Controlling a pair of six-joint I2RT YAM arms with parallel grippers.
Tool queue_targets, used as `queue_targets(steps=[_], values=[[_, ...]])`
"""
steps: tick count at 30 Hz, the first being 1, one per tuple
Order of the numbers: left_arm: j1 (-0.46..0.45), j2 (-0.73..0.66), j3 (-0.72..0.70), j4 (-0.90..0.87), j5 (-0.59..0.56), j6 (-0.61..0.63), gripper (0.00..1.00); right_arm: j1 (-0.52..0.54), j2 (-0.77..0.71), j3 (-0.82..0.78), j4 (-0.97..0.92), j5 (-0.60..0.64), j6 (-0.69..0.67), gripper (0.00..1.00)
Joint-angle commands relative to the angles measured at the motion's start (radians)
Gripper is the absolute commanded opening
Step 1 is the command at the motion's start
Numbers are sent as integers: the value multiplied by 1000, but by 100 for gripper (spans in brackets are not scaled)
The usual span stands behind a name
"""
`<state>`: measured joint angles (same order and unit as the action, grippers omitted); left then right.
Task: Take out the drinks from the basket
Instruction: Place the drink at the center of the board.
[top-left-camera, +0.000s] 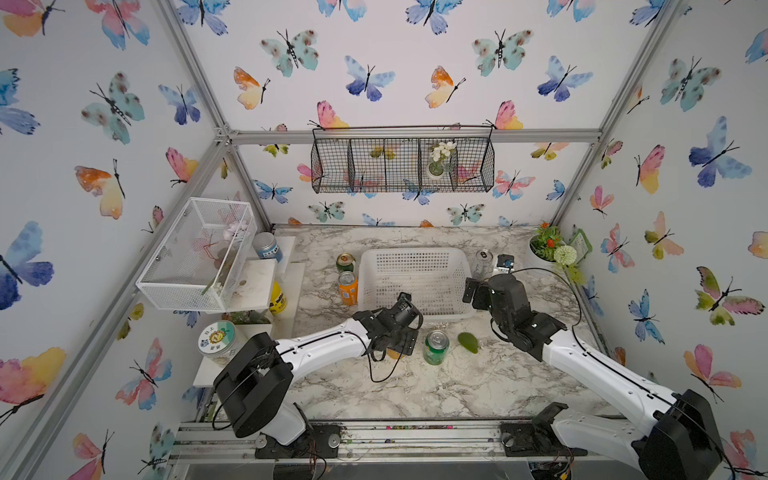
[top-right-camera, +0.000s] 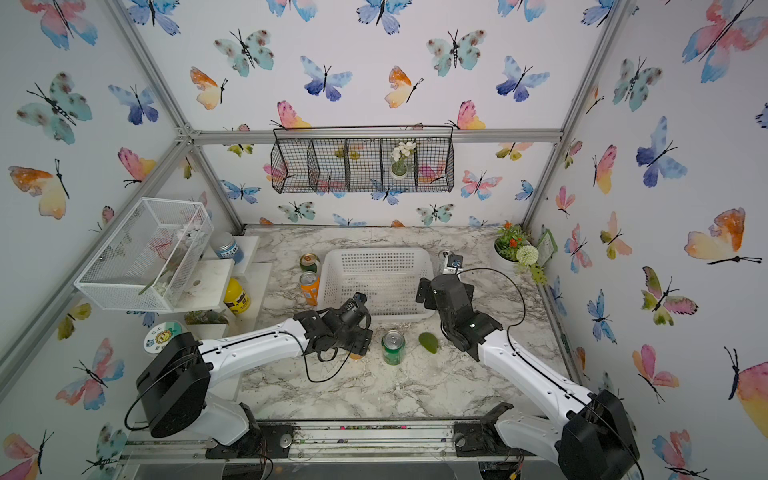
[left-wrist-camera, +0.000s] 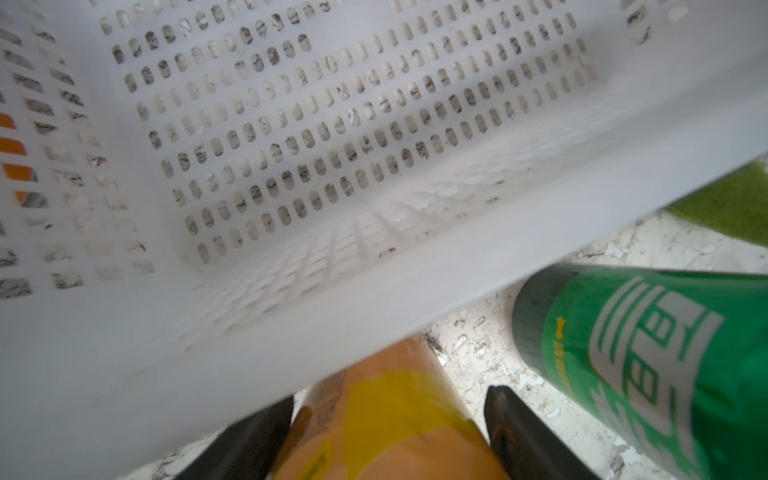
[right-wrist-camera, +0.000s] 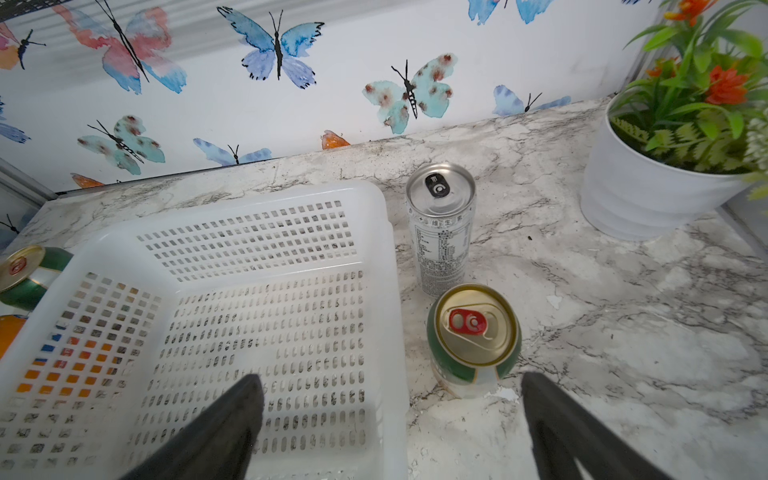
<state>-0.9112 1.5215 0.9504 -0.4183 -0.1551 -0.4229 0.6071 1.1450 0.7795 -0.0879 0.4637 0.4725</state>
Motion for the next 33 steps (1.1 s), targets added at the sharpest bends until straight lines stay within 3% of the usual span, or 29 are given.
queue_targets(steps=[1, 13, 17, 21, 23, 27, 33], values=[[11, -3, -12, 29, 25, -11, 84, -7, -8, -10, 11, -2, 12, 100], [11, -69, -7, -4, -2, -36, 99, -7, -10, -11, 11, 8, 21, 100], [12, -123, 15, -51, -24, -47, 99, -7, -11, -8, 9, 18, 24, 100], [21, -200, 71, -128, -144, -48, 99, -8, -19, -1, 7, 21, 23, 100], [77, -243, 107, -151, -209, -33, 99, -8, -11, 11, -5, 39, 31, 100], [278, -294, 154, -119, -271, 13, 99, -8, 12, 44, -51, 91, 63, 99], [545, -334, 27, 174, -267, 157, 99, -9, -17, 26, -20, 99, 52, 98]])
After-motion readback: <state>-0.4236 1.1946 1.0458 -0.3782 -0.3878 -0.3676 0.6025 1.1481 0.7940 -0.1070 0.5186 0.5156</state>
